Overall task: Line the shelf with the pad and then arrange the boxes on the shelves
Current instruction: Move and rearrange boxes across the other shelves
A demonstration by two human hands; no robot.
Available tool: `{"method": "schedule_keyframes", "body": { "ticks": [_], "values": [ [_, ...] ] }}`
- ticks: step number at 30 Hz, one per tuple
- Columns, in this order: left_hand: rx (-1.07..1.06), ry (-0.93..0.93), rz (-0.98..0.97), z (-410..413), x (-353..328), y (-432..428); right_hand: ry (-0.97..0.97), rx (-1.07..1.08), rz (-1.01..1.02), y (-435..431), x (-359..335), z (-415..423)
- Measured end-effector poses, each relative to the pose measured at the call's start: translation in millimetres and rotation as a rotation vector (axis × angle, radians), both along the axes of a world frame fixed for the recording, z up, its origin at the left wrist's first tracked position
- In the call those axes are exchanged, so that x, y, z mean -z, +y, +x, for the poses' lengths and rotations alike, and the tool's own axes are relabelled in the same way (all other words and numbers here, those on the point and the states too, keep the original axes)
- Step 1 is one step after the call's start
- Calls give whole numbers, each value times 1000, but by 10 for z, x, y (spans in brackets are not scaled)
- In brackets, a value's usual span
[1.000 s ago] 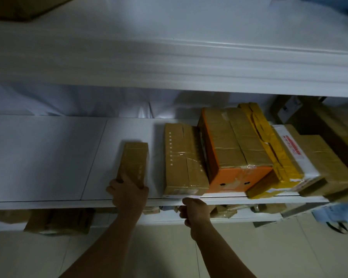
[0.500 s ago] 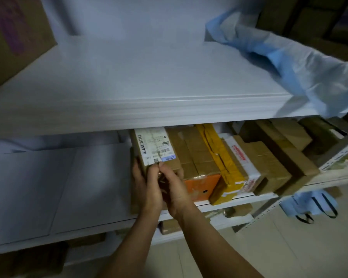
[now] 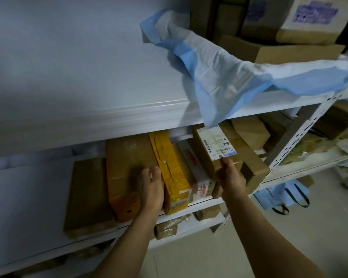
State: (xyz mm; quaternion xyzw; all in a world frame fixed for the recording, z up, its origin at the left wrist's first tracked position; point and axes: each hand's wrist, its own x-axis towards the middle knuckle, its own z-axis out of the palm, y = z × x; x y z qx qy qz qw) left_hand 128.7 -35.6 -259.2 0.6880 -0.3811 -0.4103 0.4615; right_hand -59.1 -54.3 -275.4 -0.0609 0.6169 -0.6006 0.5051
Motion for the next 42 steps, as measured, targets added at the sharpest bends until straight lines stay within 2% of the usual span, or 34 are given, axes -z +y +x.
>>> {"method": "schedule_keyframes", "body": {
  "ticks": [8,17,22,25,30,32,35,38,42],
  "values": [
    [-7,-146,80,-119,277,-209,45,98,160,-243,217,-388],
    [27,-114,71,-337,210,-197,169,130,237,-138,197,-244],
    [-20,-98,25,-200,35,-118,307,-5,52,37,-46,407],
    [-143,-105,-51,100,-147,-25,315,-129,-83,159,-297,1007],
    [-507,-96,-182,1015,-452,270,316,-456,-486,463,-872,2083],
    [-697,-83,-284,1413,-693,446,346,-606,-654,635,-1159,2478],
    [-868,-121,-502,1976,-1175,778,379,-805,-888,889,-1707,3020],
    [-937,-219,-646,2344,-1557,957,349,-856,-1005,875,-2102,3358],
    [-970,-270,-795,3084,-2233,1116,301,-933,-966,830,-2637,3833]
  ]
}}
